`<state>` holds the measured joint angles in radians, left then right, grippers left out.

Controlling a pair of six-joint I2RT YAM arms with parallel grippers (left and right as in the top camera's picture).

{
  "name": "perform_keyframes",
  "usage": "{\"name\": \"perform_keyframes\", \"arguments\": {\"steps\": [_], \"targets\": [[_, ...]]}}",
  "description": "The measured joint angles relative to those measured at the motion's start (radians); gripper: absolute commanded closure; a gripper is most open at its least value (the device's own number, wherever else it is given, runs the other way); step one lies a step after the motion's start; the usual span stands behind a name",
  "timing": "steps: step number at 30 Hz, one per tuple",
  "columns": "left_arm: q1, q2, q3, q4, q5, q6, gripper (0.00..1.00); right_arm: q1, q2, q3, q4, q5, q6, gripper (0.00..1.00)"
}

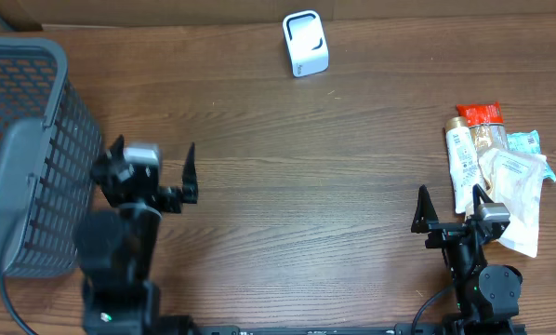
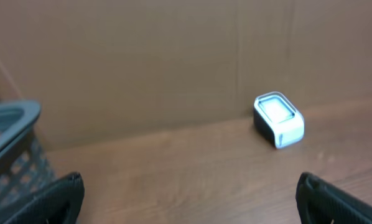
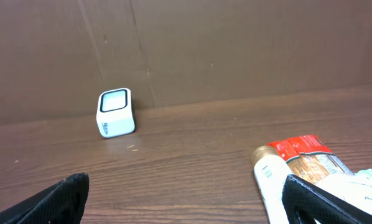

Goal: Scan the item barcode

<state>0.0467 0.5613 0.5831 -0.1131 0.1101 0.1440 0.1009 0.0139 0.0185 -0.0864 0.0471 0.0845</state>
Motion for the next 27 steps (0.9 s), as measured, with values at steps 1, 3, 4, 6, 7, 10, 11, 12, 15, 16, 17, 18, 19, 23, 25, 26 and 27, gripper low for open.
{"name": "perform_keyframes", "arguments": {"steps": [1, 3, 4, 6, 7, 10, 11, 12, 15, 16, 17, 18, 19, 23, 25, 26, 27], "targets": [[0.0, -0.056, -0.087, 0.072, 0.011, 0.008, 0.01, 0.0, 0.0, 0.0, 0.0, -0.001, 0.0, 0.0], [0.0, -0.139, -0.208, 0.141, 0.022, 0.017, 0.0, 0.0, 0.0, 0.0, 0.0, -0.004, 0.0, 0.0], [-0.001, -0.183, -0.269, 0.166, 0.029, 0.022, 0.01, 0.0, 0.0, 0.0, -0.001, -0.005, 0.0, 0.0], [-0.01, -0.256, -0.364, 0.185, 0.033, 0.037, 0.01, 0.0, 0.0, 0.0, 0.0, -0.006, 0.0, 0.0], [-0.017, -0.288, -0.4, 0.187, 0.036, 0.047, 0.0, 0.0, 0.0, 0.0, -0.001, -0.006, 0.0, 0.0], [-0.04, -0.383, -0.494, 0.186, 0.04, 0.074, 0.0, 0.0, 0.0, 0.0, 0.0, -0.006, 0.0, 0.0], [-0.041, -0.408, -0.514, 0.188, 0.042, 0.078, 0.01, 0.0, 0.0, 0.0, -0.001, -0.006, 0.0, 0.0], [-0.043, -0.433, -0.533, 0.188, 0.043, 0.084, 0.0, 0.0, 0.0, 0.0, 0.001, -0.006, 0.0, 0.0], [-0.045, -0.501, -0.566, 0.134, 0.045, 0.097, 0.0, 0.0, 0.0, 0.0, 0.0, -0.006, 0.0, 0.0], [-0.045, -0.516, -0.569, 0.107, 0.044, 0.099, 0.0, 0.0, 0.0, 0.0, 0.0, -0.006, 0.0, 0.0], [-0.045, -0.526, -0.57, 0.085, 0.045, 0.1, 0.0, 0.0, 0.0, 0.0, 0.0, -0.006, 0.0, 0.0], [-0.045, -0.536, -0.57, 0.062, 0.045, 0.1, 0.0, 0.0, 0.0, 0.0, 0.0, -0.006, 0.0, 0.0], [-0.045, -0.54, -0.573, 0.052, 0.045, 0.1, 0.0, 0.0, 0.0, 0.0, 0.0, -0.006, 0.0, 0.0], [-0.045, -0.544, -0.573, 0.052, 0.044, 0.1, 0.0, 0.0, 0.0, 0.0, 0.0, -0.006, 0.0, 0.0], [-0.045, -0.544, -0.573, 0.052, 0.044, 0.1, 0.0, 0.0, 0.0, 0.0, 0.0, -0.006, 0.0, 0.0], [-0.045, -0.544, -0.573, 0.052, 0.045, 0.1, 0.0, 0.0, 0.0, 0.0, 0.0, -0.006, 0.0, 0.0], [-0.045, -0.544, -0.573, 0.052, 0.045, 0.1, 0.0, 0.0, 0.0, 0.0, -0.001, -0.006, 0.0, 0.0]]}}
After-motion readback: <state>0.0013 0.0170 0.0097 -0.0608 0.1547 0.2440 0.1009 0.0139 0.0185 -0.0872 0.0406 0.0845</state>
